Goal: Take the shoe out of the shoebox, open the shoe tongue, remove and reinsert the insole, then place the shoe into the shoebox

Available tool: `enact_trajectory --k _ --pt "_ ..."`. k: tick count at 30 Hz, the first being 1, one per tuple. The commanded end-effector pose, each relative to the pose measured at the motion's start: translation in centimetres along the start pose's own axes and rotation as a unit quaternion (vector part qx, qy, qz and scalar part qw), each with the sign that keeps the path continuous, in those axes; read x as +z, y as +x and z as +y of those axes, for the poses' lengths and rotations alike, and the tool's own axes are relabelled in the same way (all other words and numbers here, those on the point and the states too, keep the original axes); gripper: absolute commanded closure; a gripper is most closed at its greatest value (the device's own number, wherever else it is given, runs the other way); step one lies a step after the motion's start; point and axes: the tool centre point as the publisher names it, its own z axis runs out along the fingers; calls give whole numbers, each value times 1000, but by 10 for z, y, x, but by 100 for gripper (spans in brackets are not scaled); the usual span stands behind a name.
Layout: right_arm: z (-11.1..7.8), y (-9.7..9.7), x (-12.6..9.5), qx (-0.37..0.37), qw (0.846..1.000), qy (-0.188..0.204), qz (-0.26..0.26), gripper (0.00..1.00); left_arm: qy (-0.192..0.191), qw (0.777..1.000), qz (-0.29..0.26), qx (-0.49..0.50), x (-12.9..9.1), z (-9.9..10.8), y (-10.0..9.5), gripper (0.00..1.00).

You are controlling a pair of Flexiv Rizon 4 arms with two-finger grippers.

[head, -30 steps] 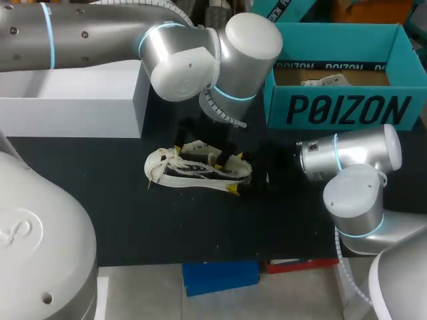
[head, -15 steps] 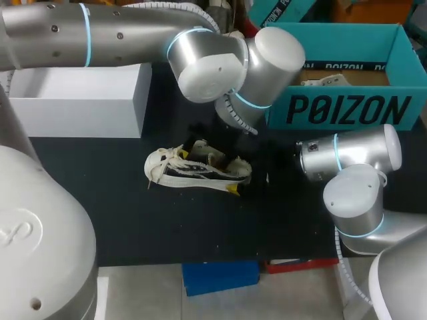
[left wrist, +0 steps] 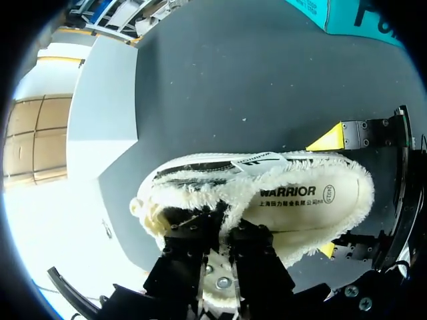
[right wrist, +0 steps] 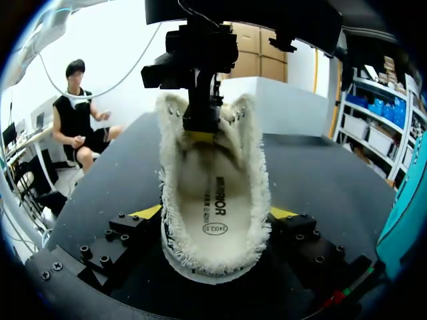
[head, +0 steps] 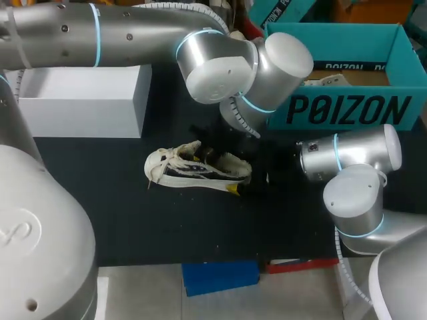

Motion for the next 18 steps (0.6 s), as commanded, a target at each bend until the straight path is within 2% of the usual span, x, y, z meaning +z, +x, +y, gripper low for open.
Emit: enact_trajectory --k 1,11,18 --pt "-1 1 3 1 1000 0 -1 100 6 1000 3 2 -2 2 1 100" --pt "-1 1 3 1 1000 0 -1 100 31 999 24 13 -19 4 0 100" --pt "-1 1 3 1 1000 0 -1 100 48 998 31 3 -30 7 -14 100"
